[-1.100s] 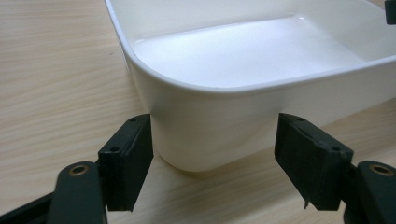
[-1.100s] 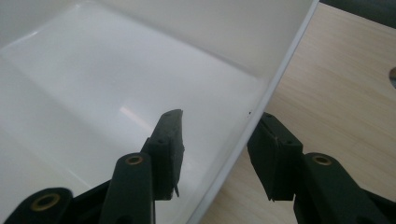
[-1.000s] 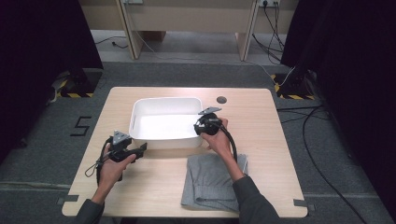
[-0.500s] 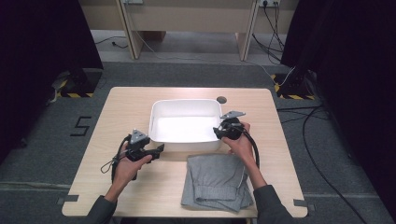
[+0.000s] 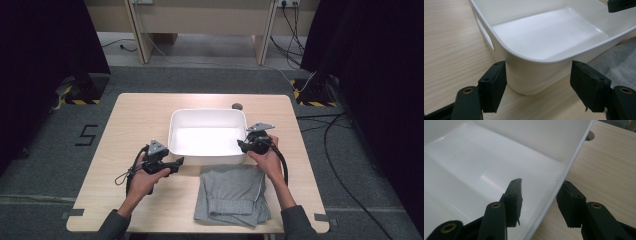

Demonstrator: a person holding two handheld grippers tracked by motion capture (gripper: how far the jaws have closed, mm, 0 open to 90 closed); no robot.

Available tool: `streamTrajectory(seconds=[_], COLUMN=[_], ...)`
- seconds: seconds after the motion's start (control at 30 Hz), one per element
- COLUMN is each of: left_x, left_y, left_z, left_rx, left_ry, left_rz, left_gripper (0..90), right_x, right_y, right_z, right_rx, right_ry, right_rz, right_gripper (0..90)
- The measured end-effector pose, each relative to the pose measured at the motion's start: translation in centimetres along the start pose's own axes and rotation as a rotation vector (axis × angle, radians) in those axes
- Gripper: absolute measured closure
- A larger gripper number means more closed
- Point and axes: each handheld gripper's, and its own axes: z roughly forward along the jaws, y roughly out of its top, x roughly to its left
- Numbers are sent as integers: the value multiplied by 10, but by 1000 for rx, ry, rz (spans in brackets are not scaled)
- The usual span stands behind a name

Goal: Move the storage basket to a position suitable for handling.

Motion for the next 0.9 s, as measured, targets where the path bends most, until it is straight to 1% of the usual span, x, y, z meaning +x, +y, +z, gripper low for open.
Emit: streamTrajectory(seconds=[0.07, 0.2, 0.23, 0.27, 0.3, 0.33, 0.37, 0.43, 0.47, 0.53, 0.6, 0.63, 0.67, 0.7, 0.77, 0.8, 0.83, 0.9], left_x=[-2, -3, -3, -3, -2, -2, -2, -2, -3, -7, -14, -17, -21, -25, -33, -36, -38, -41], left_y=[0, 0, -2, -2, -3, -5, -7, -12, -15, -22, -29, -32, -35, -39, -46, -49, -52, -56], left_z=[1, 2, 1, 1, 1, -1, -2, -6, -8, -12, -17, -19, -22, -24, -28, -30, -32, -36], left_rx=[-1, 0, 1, 1, 5, 12, 15, 19, 26, 36, 45, 48, 53, 57, 64, 70, 72, 66], left_ry=[0, -8, -21, -21, -35, -52, -64, -80, -84, -102, -116, -122, -133, -145, -154, -154, -157, -164], left_rz=[4, 8, -2, -2, -8, -25, -41, -50, -51, -49, -32, -25, -17, -7, 19, 36, 44, 40], left_gripper=[292, 293, 292, 280, 280, 270, 254, 244, 240, 236, 234, 233, 230, 226, 217, 214, 207, 199], right_x=[-2, -4, -5, -5, -6, -6, -5, -3, -2, 1, 5, 8, 10, 14, 20, 22, 24, 27], right_y=[-1, -3, -3, -3, -4, -5, -6, -9, -11, -16, -21, -25, -28, -32, -42, -45, -50, -62], right_z=[-1, -3, -3, -3, -4, -6, -11, -22, -29, -44, -55, -64, -68, -72, -77, -79, -80, -81], right_rx=[-1, -6, -10, -10, -18, -28, -45, -83, -103, -117, -155, -176, -188, -183, -149, -149, -143, -119], right_ry=[1, 2, -1, -1, -1, -6, -4, -7, -24, -78, -88, -79, -74, -73, -44, -37, -29, -14], right_rz=[-3, 12, 6, 6, 17, 28, 56, 79, 70, 57, 56, 63, 72, 79, 32, 24, 24, 10], right_gripper=[557, 546, 532, 532, 463, 411, 370, 325, 308, 273, 275, 278, 277, 269, 252, 252, 248, 239])
